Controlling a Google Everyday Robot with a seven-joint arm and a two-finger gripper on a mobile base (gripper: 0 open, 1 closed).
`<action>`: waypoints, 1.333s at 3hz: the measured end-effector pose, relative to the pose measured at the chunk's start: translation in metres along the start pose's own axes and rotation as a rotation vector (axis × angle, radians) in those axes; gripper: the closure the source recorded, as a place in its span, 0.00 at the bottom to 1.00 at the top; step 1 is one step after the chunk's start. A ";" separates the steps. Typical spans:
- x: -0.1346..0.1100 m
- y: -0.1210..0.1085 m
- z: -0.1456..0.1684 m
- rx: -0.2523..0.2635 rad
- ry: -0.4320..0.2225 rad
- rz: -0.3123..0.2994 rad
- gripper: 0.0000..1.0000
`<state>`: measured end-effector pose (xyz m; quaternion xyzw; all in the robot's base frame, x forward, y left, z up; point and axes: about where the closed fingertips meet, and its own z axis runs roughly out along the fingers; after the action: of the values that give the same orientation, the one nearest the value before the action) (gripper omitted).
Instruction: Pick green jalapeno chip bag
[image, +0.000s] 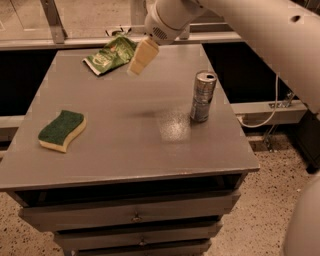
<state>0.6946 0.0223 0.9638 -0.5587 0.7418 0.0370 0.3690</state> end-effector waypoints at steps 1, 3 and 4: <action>-0.015 -0.025 0.060 0.068 -0.051 0.104 0.00; -0.040 -0.060 0.130 0.158 -0.048 0.242 0.00; -0.041 -0.078 0.159 0.171 -0.040 0.269 0.00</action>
Offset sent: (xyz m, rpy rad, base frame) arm 0.1179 0.0604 -0.0508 0.1606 -0.0411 -0.2997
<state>0.8461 0.1006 0.9011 -0.4201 0.8029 0.0337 0.4217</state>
